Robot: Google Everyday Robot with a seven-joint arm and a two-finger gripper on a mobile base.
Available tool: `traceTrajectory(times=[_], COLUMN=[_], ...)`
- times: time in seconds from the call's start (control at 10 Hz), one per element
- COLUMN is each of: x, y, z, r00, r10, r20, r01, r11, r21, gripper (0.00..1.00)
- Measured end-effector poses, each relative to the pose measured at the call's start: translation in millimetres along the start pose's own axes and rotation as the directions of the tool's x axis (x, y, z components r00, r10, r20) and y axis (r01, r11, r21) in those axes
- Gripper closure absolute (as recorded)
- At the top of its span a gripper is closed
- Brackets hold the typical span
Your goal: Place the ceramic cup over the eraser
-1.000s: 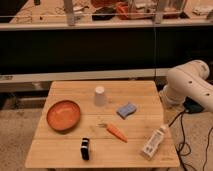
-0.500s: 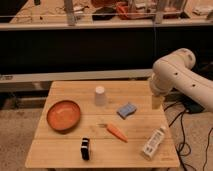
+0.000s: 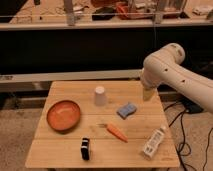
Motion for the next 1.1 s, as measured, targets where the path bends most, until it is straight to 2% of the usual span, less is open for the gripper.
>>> traceTrajectory(times=[0.2,0.3,0.6,0.8,1.1], x=[-11,-15,-55,-68,-81], y=[-14,-17,-38,-52,-63], z=[0,1,11,15,20], r00=[0.999,0.998,0.992,0.984,0.981], r10=[-0.039,-0.055,-0.109,-0.151,-0.158], r20=[0.023,0.031,0.070,0.095,0.113], r01=[0.038,0.053,0.104,0.142,0.147], r11=[0.999,0.998,0.992,0.986,0.984], r21=[0.037,0.045,0.069,0.091,0.096], gripper=[0.20,0.20,0.20,0.20,0.20])
